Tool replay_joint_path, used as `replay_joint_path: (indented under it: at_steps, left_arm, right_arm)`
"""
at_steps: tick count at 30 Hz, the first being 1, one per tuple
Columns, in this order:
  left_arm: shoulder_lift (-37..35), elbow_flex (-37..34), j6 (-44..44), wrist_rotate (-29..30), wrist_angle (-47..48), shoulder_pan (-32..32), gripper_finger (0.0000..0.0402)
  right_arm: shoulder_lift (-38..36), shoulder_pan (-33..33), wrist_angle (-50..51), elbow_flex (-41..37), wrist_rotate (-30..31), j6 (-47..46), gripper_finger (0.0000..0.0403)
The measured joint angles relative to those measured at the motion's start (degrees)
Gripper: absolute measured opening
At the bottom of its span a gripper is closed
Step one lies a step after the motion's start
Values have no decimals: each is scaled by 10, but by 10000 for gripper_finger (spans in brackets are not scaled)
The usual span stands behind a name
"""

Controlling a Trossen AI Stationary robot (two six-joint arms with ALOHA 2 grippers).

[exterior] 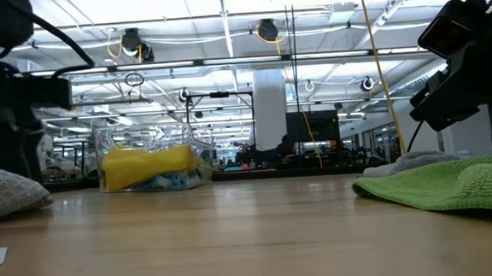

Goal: Fold microfiber towels
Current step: Fold the left gray microfiber cloth on the table

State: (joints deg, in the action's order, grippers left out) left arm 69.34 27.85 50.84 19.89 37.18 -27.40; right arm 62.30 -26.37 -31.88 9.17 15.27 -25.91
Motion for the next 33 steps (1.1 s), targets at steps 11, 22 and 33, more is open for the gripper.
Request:
replay_joint_path:
  at_steps: [11,22,33]
  left_arm:
    - [-3,-53,-121,-70,-112,70,140]
    - [0,52,-151,-39,-139,62,7]
    - [80,280,-292,141,-155,21,6]
  right_arm:
    - [0,0,0,0,0,15,37]
    - [0,0,-27,0,60,-11,36]
    - [25,-11,-141,44,76,54,56]
